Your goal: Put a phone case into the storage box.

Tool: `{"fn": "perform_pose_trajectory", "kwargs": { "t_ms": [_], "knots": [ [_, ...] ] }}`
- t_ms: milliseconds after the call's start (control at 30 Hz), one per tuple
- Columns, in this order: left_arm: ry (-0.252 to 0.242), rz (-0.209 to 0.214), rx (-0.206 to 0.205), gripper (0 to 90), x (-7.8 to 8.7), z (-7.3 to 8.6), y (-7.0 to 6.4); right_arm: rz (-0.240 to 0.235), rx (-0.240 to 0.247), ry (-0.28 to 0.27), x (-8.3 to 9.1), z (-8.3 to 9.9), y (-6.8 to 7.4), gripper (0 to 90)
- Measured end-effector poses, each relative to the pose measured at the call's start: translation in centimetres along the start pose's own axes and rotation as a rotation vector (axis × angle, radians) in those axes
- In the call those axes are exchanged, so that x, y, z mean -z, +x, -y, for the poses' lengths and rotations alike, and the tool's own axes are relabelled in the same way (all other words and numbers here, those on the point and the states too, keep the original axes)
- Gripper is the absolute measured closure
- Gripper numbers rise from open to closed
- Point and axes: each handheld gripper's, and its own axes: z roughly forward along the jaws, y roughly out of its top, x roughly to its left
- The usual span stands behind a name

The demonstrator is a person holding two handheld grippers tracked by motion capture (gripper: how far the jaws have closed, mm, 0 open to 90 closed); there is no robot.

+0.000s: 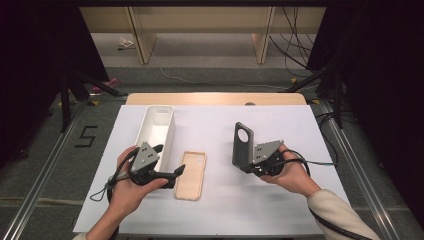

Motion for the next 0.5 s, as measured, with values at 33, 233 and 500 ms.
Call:
{"fn": "perform_pose_trajectory", "kwargs": {
  "t_ms": [33, 233, 500],
  "knots": [
    [0.008, 0.002, -0.001, 10.1, -0.4, -0.6, -0.1, -0.002, 0.004, 0.001, 0.0, -0.2, 0.2, 89.5],
    [0.059, 0.016, 0.022, 14.8, -3.6, -3.9, -0.7, -0.012, 0.032, -0.008, -0.1, -0.7, 1.0, 89.5],
    [0.149, 0.046, 0.052, 16.8, -8.6, -7.4, -1.1, -0.016, 0.047, -0.013, -0.1, -1.0, 1.4, 89.5]
  ]
}}
